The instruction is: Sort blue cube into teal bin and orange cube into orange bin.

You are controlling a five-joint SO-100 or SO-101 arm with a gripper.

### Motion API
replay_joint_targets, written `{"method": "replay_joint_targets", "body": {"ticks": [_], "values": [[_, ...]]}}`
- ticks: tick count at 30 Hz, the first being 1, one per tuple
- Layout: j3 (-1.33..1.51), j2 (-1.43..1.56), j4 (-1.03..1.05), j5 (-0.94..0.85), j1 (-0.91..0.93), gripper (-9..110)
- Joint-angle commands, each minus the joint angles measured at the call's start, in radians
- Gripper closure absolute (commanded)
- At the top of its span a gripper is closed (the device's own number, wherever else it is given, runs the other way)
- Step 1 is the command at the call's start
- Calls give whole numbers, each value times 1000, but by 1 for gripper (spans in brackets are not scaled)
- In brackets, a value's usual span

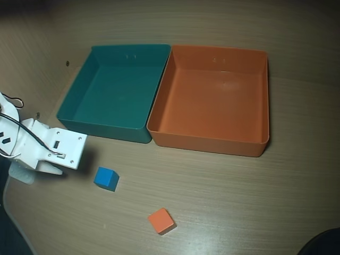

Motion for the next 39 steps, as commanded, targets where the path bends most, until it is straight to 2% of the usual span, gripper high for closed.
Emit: {"method": "replay_joint_targets", "body": {"ticks": [1, 8, 14, 31, 39], "values": [[-244, -202, -8, -3, -8, 71], [-574, -584, -8, -3, -5, 71], [-712, -811, -8, -5, 3, 71], [-753, -1086, -8, -5, -6, 71], [-753, -1108, -8, -5, -8, 72]]}}
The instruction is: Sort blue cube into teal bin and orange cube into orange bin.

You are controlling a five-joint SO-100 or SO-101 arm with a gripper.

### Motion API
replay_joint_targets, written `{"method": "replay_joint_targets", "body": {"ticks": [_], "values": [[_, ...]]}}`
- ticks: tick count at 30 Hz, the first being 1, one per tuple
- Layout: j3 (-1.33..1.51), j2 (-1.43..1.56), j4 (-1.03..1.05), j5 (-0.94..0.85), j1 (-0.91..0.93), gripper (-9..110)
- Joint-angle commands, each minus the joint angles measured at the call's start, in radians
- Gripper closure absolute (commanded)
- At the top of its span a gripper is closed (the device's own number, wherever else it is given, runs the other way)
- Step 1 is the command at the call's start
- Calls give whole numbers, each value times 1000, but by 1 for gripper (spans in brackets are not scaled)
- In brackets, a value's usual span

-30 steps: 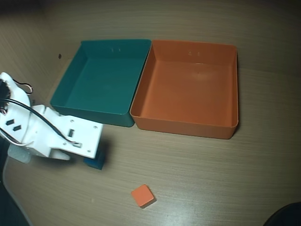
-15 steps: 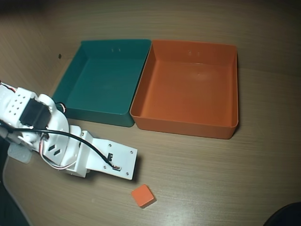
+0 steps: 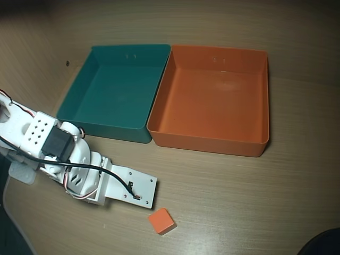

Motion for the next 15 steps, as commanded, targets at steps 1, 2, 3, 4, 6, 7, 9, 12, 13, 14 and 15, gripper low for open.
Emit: {"method": "replay_joint_targets", "body": {"ticks": [1, 2, 3, 4, 6, 7, 9, 12, 13, 14, 15], "values": [[-54, 26, 2, -5, -5, 72], [-54, 28, 2, -5, -5, 72], [-54, 28, 2, -5, -5, 74], [-54, 28, 2, -3, -5, 77], [-54, 21, 2, -3, -6, 84], [-54, 18, 2, -3, -6, 89], [-54, 17, 2, -3, -6, 100], [-54, 26, 2, 2, -6, 110], [-54, 32, 2, -2, -6, 108], [-55, 35, 2, -2, -6, 107], [-57, 49, 2, -3, -6, 105]]}}
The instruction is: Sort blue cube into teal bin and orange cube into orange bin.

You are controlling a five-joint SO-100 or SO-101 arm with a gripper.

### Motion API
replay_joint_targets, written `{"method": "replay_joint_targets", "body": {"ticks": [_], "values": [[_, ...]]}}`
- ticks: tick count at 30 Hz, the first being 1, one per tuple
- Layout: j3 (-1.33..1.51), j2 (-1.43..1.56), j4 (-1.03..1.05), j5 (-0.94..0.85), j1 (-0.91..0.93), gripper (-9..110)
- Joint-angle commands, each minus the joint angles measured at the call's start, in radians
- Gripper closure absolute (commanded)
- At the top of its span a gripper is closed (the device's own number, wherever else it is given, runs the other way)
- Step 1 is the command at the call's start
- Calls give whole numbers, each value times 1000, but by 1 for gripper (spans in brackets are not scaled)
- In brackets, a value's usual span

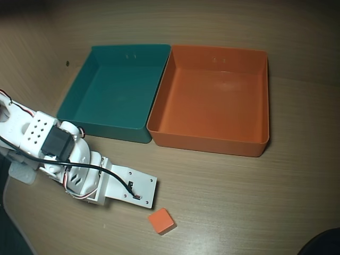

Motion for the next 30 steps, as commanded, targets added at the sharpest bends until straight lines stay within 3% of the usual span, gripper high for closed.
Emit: {"method": "replay_joint_targets", "body": {"ticks": [1, 12, 24, 30], "values": [[-60, 72, 3, -3, -5, 105], [-140, 497, 5, -3, -109, 107], [-133, 635, 18, 14, -614, 107], [-12, 635, 17, 14, -782, 107]]}}
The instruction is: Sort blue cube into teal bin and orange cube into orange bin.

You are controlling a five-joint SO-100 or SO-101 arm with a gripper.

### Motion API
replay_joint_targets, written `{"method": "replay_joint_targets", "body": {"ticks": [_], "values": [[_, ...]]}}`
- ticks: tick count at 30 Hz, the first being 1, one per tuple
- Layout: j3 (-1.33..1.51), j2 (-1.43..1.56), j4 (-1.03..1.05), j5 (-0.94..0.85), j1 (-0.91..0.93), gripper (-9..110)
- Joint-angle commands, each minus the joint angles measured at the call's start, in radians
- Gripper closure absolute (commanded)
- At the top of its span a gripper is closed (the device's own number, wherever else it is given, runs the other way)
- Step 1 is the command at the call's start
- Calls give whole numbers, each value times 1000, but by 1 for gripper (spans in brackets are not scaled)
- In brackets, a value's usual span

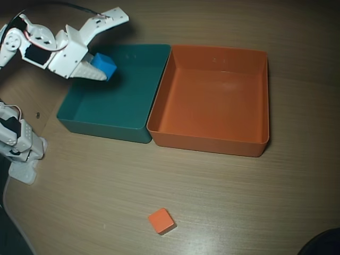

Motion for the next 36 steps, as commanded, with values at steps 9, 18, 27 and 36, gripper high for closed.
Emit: {"method": "replay_joint_targets", "body": {"ticks": [9, 18, 27, 36], "values": [[216, -58, -9, 0, -107, 107], [89, -196, -9, 9, -100, 106], [38, -222, -9, 9, -81, 76], [41, -224, -9, 8, -77, 63]]}}
